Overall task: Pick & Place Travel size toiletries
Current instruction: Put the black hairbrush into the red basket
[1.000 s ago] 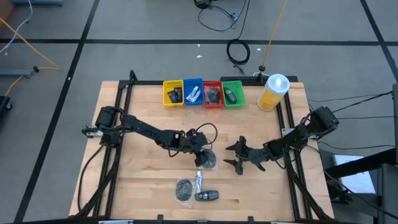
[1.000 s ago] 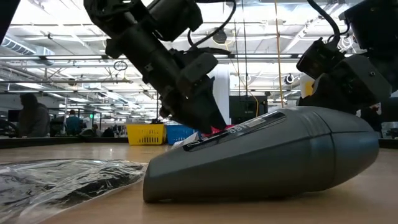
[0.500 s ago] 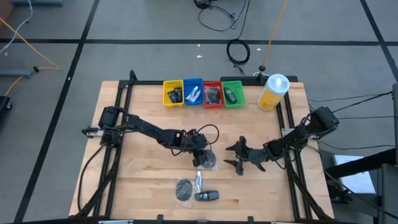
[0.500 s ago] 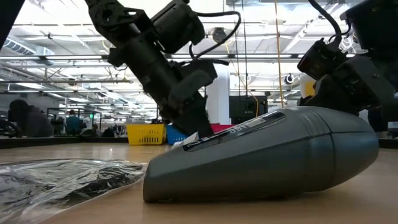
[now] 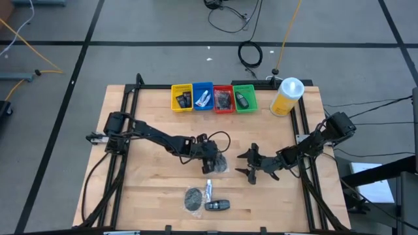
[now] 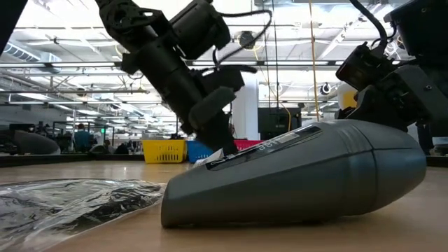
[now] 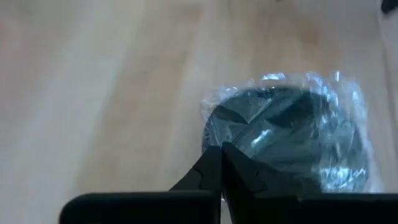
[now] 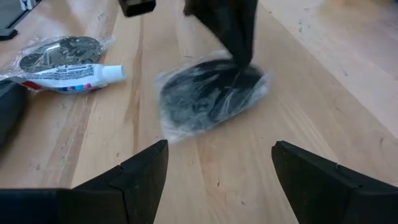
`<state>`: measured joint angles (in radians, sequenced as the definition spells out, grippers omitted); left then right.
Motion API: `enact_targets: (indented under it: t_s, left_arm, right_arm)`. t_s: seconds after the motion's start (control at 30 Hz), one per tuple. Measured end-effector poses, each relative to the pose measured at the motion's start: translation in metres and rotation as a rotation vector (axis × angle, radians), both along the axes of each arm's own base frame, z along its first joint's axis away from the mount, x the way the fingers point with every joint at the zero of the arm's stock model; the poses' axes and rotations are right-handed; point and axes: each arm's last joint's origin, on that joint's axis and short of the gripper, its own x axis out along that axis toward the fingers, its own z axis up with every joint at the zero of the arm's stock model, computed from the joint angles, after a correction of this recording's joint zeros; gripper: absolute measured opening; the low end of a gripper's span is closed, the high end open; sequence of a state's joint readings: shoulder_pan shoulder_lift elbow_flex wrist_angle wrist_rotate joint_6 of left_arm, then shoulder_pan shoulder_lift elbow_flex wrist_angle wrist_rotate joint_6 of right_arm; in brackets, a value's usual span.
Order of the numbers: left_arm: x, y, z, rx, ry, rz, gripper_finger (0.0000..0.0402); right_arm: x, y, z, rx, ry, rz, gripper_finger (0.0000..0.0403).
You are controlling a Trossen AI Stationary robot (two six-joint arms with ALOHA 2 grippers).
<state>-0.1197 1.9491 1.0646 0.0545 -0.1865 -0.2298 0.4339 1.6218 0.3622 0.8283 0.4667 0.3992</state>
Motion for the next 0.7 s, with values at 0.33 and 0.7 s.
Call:
enact_targets:
  t_s: [0.33,0.7]
  left_arm:
    - [0.002,-0.038,0.03,0.239,-0.193,-0.054,0.0002]
    - [0.001,-0.063,0.04,0.277,-0.305,-0.076,0.0003]
  right_arm:
    - [0.001,-0.003,0.003,-0.018,-0.043,-0.082,0.0276]
    - [0.016,-0.007,0.021,0.024,-0.188,0.142,0.0234]
